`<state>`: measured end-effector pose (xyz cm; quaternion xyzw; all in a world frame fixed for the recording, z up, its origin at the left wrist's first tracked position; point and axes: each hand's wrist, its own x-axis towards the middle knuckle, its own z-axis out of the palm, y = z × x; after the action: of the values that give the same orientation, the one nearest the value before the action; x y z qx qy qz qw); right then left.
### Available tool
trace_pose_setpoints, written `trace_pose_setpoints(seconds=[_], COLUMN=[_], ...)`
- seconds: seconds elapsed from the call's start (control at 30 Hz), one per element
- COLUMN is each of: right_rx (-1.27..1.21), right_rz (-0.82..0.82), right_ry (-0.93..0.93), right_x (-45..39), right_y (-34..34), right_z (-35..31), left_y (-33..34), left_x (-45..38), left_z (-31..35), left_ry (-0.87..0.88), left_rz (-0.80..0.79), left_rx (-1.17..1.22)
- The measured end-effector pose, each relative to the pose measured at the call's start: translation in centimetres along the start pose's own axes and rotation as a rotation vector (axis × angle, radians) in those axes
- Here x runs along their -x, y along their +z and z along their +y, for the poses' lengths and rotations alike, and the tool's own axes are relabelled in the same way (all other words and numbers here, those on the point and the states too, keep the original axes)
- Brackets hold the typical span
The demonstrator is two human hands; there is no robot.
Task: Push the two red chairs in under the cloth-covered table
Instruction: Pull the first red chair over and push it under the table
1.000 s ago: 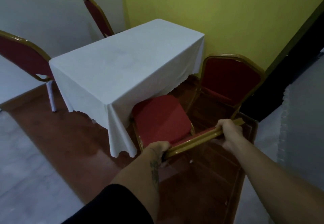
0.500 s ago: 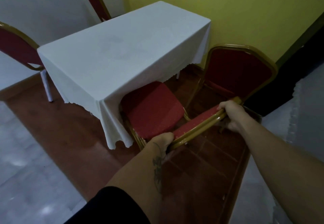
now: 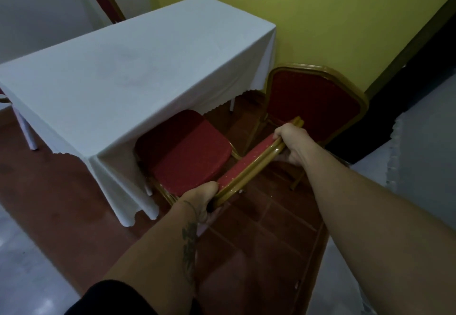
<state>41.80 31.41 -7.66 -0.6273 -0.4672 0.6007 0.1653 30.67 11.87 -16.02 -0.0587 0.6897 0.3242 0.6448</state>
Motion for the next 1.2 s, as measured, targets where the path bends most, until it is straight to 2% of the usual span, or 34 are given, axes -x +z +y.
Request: trace_pose_setpoints(seconds=[0.2, 0.53, 0.63, 0.73, 0.9, 1.03, 1.2], right_rx=[0.016, 0.046, 0.070, 0.140, 0.296, 0.387, 0.343], right_rz=[0.071, 0.051, 0.035, -0.012, -0.192, -0.100, -0.045], right_ry=[-0.048, -0.080, -0.085, -0.080, -0.050, -0.100, 0.021], right_x=[-3.4, -7.5, -7.8, -7.1, -5.7, -6.3, -9.8], right_y=[2.0, 5.7, 6.2, 5.9, 1.6, -4.8, -14.0], right_z=[-2.7, -6.2, -6.7, -7.1, -8.2, -9.3, -9.5], left_y=[-0.2, -2.1, -2.8, -3.2, -1.6, 1.1, 7.9], left_x=[-3.0, -4.9, -3.9, -1.6, 2.7, 2.2, 3.5], left_z=[3.9, 9.0, 10.2, 11.6, 15.1, 19.6, 26.3], left_ry=[-0.029, -0.061, -0.086, -0.065, 0.108, 0.372, 0.714], left_rz=[0.004, 0.015, 0.023, 0.093, 0.117, 0.209, 0.203], left_rx=[0.034, 0.055, -0.020, -0.253, -0.565, -0.645, -0.754])
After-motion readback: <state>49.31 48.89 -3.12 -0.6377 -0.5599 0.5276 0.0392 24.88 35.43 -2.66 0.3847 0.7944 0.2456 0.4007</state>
